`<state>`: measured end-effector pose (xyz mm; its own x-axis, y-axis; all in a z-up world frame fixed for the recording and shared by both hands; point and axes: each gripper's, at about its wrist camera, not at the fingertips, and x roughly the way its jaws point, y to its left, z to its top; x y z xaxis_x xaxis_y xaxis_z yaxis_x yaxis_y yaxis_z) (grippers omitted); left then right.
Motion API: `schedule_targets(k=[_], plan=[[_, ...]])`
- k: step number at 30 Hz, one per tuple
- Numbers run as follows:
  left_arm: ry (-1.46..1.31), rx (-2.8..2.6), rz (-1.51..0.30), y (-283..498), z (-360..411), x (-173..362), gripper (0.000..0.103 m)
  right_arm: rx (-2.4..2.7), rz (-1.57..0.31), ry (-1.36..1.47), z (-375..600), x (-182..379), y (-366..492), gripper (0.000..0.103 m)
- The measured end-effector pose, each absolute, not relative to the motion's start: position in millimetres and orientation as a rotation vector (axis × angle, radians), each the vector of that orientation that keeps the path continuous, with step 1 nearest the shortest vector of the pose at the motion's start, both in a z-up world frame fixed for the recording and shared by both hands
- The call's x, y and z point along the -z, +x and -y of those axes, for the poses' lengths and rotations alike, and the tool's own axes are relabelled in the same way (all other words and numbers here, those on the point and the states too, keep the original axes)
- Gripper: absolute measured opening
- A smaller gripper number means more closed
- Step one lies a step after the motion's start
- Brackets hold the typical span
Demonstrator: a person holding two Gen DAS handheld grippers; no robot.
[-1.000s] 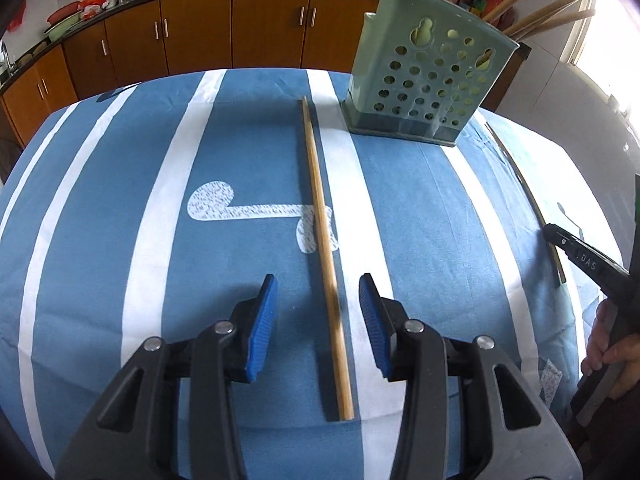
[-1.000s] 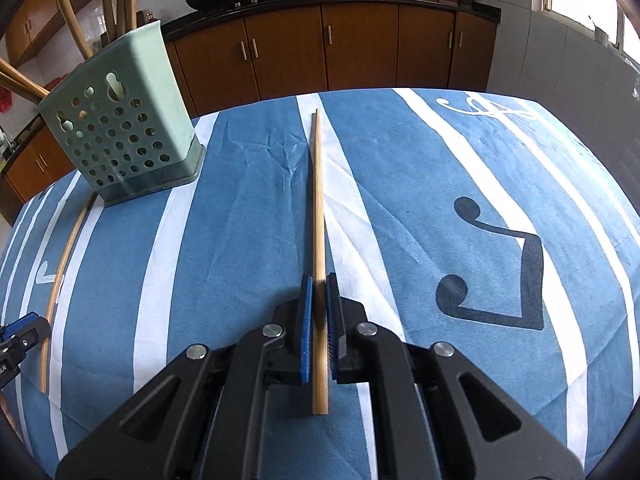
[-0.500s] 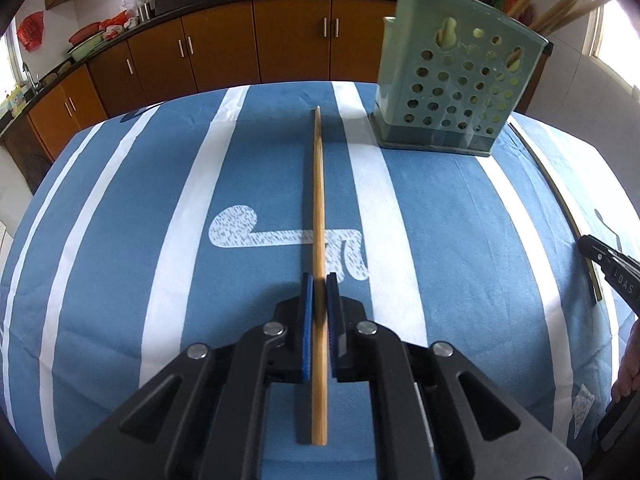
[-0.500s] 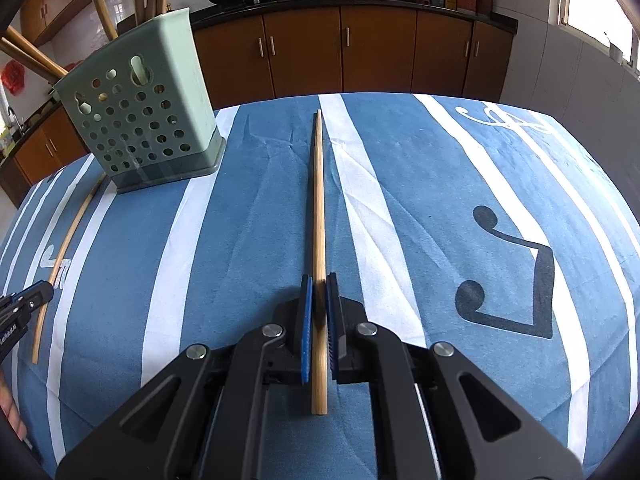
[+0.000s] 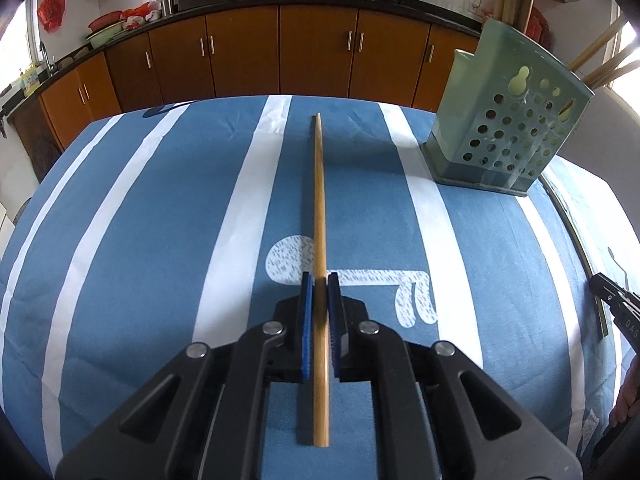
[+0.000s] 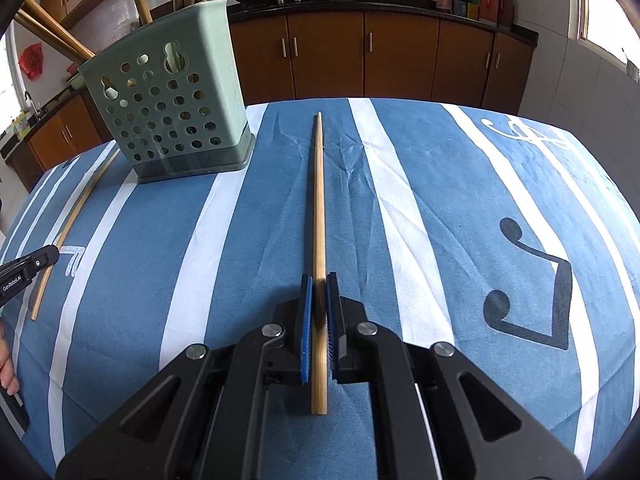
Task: Organize utensils
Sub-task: 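Lower the right tool onto a chopstick and close it while the left tool grasps another, then lift both held chopsticks upright and carry them above the green holder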
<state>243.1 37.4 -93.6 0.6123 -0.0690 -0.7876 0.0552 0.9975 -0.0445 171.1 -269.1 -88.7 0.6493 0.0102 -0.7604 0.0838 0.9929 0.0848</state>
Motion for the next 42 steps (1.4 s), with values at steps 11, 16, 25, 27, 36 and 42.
schedule_targets(k=[11,16,25,27,36,42], plan=[[0.032,0.071,-0.898,241,-29,94,0.016,0.048,-0.864,0.105,267,88,170,0.008],[0.03,0.055,-0.898,241,-31,94,0.022,0.047,-0.863,0.106,268,89,170,0.008],[0.026,0.049,-0.901,242,-35,94,0.024,0.04,-0.863,0.12,270,89,170,0.008],[0.02,0.052,-0.901,242,-36,94,0.024,0.041,-0.863,0.12,270,89,171,0.008],[0.048,0.077,-0.9,232,-34,94,0.017,0.035,-0.861,0.142,271,89,166,0.008],[0.066,0.077,-0.905,223,-34,93,0.007,0.029,-0.854,0.143,272,87,162,0.007]])
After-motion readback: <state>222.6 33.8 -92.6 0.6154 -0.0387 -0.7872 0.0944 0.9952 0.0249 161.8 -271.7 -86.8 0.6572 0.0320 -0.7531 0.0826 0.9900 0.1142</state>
